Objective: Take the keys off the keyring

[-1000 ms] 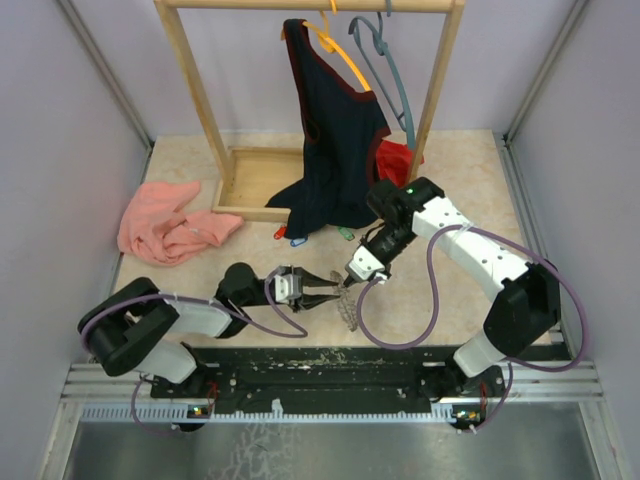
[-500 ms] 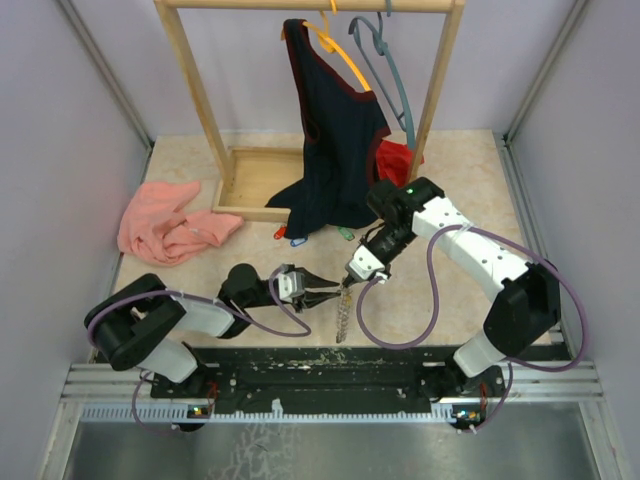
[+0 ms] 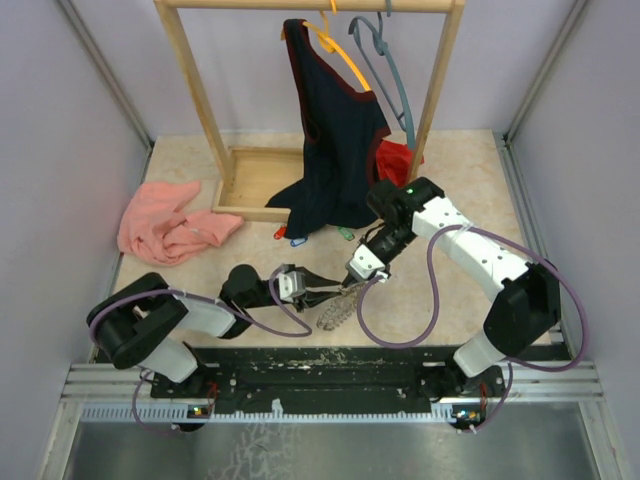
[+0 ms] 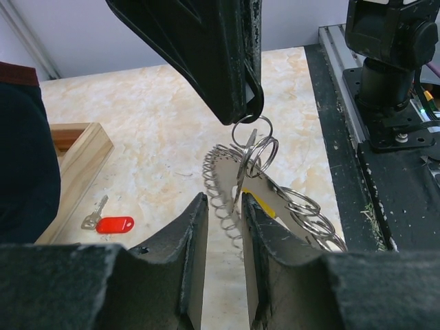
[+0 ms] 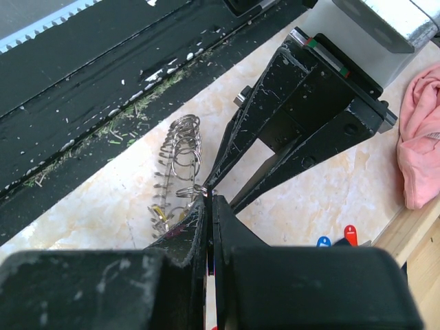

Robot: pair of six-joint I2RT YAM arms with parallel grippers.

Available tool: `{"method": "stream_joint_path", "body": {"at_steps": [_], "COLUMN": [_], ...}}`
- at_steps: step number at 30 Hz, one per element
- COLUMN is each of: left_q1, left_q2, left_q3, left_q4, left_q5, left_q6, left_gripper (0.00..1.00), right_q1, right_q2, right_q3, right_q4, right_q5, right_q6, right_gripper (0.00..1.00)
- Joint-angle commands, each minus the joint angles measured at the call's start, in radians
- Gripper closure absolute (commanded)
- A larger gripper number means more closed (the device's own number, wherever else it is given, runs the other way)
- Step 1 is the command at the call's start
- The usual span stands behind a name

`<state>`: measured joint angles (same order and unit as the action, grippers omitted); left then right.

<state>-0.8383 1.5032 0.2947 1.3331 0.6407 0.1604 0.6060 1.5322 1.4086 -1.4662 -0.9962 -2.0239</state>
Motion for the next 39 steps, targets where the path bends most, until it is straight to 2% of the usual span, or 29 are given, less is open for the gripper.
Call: {"method": "stream_joint_path", "body": {"at_steps": [1, 12, 19, 27, 29, 30, 32, 35, 39], "left_q1": [-0.012, -0.016, -0.019, -0.017, -0.018, -0.018, -0.018, -0.017, -0.017], "left_q2": [0.02, 0.041, 0.059, 0.077, 0.075, 0.072, 0.058, 0.004, -0.114], "left_q3": [0.022, 0.033, 0.041, 0.045, 0.042, 0.038, 0.026, 0.003, 0.003], "left_q4": [0.072, 0.091, 0.083, 0.123, 0.133, 0.134, 0.128, 0.057, -0.172], "left_q5": [0.016, 0.102, 0.08, 0.053, 0.057, 0.057, 0.048, 0.005, -0.089], "left_q6": [-0.012, -0.03, -0.029, -0.05, -0.053, -0.051, -0.039, 0.009, 0.136], "left_gripper": [0.69, 0.68, 0.7, 0.82, 0.9, 0.98, 1.0, 1.0, 1.0], "right_q1": [0.011, 0.011, 0.011, 0.011, 0.011, 0.011, 0.011, 0.011, 0.009], "right_q2": [-0.023, -0.023, -0.028, -0.03, -0.032, -0.032, -0.036, -0.058, -0.101], "right_q3": [0.048, 0.049, 0.048, 0.043, 0.042, 0.04, 0.038, 0.024, -0.006], "right_q4": [-0.028, -0.027, -0.028, -0.027, -0.025, -0.024, -0.016, 0.016, 0.093], "right_q5": [-0.071, -0.071, -0.074, -0.078, -0.076, -0.074, -0.067, -0.047, -0.003], "right_q6": [-0.022, -0.02, -0.02, -0.021, -0.02, -0.018, -0.006, 0.046, 0.167], "right_gripper": [1.0, 1.0, 1.0, 1.0, 1.0, 1.0, 1.0, 1.0, 1.0]}}
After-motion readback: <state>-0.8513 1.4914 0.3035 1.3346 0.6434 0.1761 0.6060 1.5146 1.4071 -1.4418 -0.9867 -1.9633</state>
